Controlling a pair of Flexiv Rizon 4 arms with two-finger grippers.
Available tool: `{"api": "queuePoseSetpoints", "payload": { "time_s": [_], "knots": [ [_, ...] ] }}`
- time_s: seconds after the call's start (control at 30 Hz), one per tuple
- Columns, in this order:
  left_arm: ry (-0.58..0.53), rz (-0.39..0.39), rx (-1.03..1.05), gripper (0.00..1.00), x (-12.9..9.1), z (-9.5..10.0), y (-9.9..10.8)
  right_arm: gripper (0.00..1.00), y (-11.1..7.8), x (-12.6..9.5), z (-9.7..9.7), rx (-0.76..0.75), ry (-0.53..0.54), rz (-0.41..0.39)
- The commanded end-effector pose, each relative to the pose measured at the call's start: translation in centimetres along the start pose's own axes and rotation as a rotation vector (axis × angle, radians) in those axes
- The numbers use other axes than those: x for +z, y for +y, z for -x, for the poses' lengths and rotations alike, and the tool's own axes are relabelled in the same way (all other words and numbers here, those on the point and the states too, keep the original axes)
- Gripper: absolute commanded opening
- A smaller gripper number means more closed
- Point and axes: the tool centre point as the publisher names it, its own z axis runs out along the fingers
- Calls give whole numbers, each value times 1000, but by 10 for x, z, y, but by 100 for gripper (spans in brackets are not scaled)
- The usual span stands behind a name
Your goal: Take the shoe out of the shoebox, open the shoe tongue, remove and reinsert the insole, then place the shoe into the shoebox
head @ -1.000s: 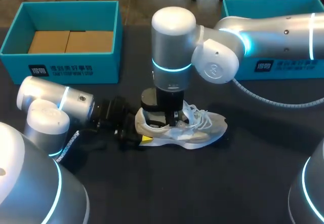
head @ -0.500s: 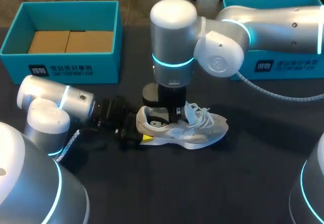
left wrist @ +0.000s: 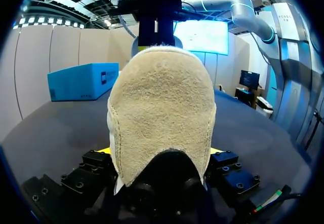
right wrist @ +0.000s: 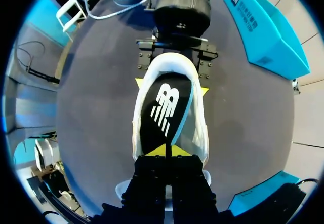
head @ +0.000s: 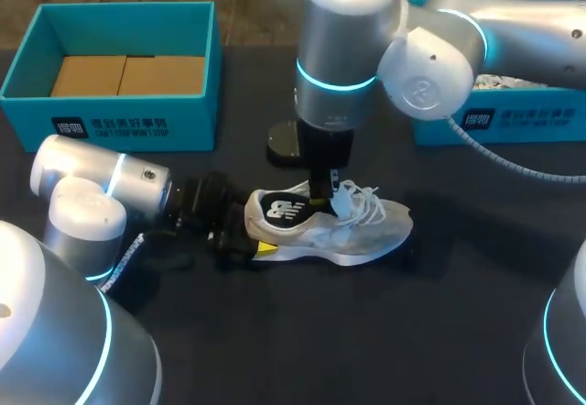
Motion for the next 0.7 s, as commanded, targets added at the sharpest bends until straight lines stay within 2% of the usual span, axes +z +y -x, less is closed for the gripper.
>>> {"api": "queuePoseSetpoints", "payload": {
  "time_s": [0.03, 0.7],
  "knots": [
    [2, 5, 0, 0, 0, 0, 0, 0, -1, -9, -1, -10, 3, 2],
    [2, 5, 0, 0, 0, 0, 0, 0, -3, 10, -4, -12, 13, 61]
  ]
}}
